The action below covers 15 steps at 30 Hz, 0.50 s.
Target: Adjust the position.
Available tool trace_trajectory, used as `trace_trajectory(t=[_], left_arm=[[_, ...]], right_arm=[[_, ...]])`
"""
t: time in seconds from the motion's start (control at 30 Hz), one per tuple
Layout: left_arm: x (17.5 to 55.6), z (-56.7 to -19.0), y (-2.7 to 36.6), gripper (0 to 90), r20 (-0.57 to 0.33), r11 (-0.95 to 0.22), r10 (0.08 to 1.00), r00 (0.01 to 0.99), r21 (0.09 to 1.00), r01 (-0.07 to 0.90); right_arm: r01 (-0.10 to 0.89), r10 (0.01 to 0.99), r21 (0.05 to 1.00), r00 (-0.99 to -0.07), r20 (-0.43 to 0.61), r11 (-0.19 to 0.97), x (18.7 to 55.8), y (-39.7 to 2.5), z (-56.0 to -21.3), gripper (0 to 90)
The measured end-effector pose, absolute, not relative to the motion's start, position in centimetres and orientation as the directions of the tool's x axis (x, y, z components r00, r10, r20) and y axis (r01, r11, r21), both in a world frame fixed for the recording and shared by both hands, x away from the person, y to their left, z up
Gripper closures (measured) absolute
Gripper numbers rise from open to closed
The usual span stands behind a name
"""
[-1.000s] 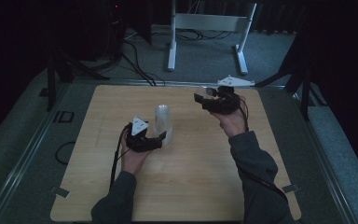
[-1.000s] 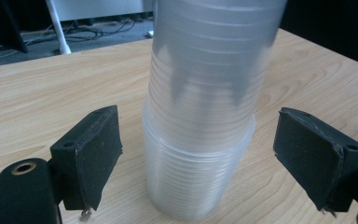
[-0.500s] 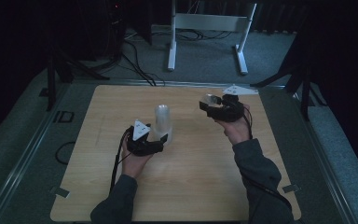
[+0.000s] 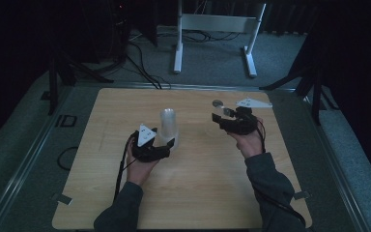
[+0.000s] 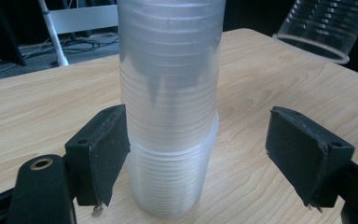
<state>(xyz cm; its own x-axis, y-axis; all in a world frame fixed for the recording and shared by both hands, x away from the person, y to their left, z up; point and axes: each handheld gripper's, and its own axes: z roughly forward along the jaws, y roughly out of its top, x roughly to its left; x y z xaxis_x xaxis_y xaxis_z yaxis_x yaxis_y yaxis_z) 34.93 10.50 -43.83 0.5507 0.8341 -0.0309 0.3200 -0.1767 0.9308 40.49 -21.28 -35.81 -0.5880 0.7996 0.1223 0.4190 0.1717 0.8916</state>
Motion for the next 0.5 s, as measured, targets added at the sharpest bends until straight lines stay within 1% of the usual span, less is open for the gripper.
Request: trace_trajectory(t=[0.17,0.5], left_arm=[[34.7,-43.4,10.2,22.0,-0.011,-0.196,0.823,0.568,0.933,0.303],[34.3,-42.8,9.6,22.0,-0.018,-0.191,0.806,0.591,0.938,0.289]], right_arm=[[0.425,0.801,0.889,-0.585,0.126,0.169,40.0,-21.5,-36.3,40.8],[0.467,0.795,0.869,-0.584,0.164,0.164,39.5,-21.5,-38.2,40.7]])
